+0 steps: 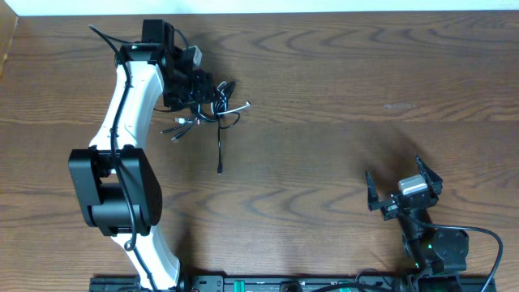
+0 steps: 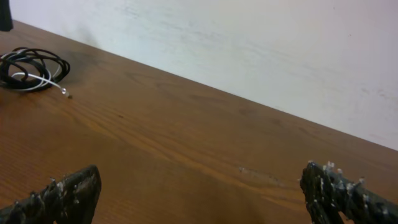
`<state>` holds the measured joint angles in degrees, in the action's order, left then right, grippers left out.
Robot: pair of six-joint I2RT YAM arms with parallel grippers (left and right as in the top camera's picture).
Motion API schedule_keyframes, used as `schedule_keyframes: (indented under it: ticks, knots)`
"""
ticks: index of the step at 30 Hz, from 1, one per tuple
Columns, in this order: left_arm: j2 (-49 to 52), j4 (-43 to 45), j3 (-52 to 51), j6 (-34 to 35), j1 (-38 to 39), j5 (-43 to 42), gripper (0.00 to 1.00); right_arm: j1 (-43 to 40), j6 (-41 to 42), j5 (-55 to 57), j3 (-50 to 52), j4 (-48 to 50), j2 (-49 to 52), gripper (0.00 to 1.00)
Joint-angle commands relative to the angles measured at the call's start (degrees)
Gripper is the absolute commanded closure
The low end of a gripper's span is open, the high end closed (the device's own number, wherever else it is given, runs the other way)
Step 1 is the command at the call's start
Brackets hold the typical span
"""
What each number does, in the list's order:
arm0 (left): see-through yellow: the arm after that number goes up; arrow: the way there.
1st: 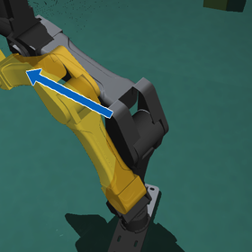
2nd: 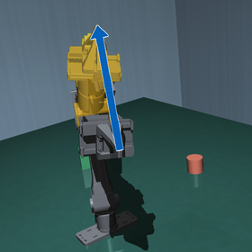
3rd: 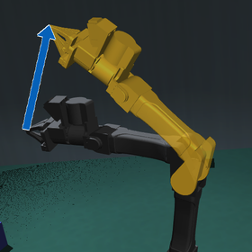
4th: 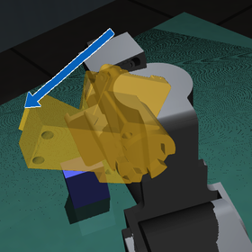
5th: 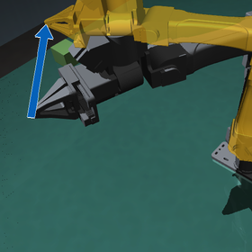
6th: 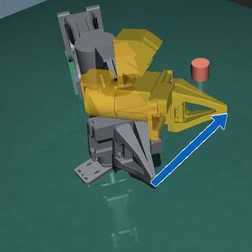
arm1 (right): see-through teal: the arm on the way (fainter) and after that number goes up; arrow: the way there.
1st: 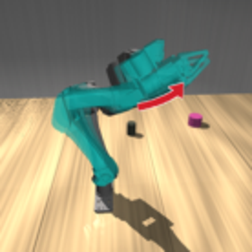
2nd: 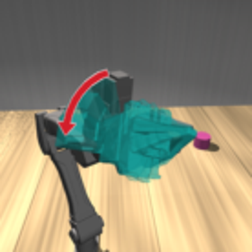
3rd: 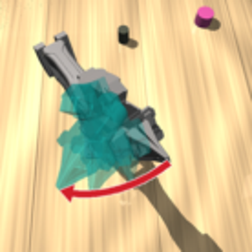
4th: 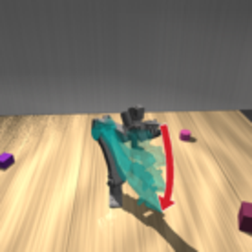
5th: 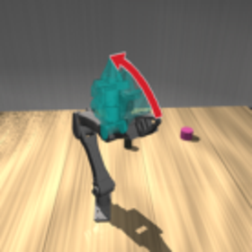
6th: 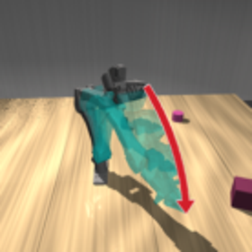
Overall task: Untangle cables
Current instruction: 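Grasp the cable bundle with the left gripper and lift it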
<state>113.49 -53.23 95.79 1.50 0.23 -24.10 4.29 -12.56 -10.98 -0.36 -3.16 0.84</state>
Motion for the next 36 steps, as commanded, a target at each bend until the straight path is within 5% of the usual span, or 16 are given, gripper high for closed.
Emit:
schedule_keyframes:
  ticks: [1,13,18,21,26,36]
  knots:
    - [0.0,1.5,0.5,1.0,0.3,1.7,0.37,-0.1,0.1,0.1,0.0,-0.3,-0.2,0.01]
    - [1.4,10.1,-2.7,1.8,3.1,7.3,0.37,-0.1,0.1,0.1,0.0,-0.3,-0.2,0.01]
    - [5.1,9.8,-2.8,1.8,5.1,7.0,0.53,-0.1,0.1,0.1,0.0,-0.3,-0.2,0.01]
    - [6.5,9.1,-2.8,1.8,6.6,6.5,0.54,-0.1,0.1,0.1,0.0,-0.3,-0.2,0.01]
    - [6.4,7.4,-2.8,1.7,9.6,2.9,0.86,-0.1,0.1,0.1,0.0,-0.3,-0.2,0.01]
    - [3.7,7.0,-2.8,1.8,14.3,-11.6,0.89,-0.1,0.1,0.1,0.0,-0.3,-0.2,0.01]
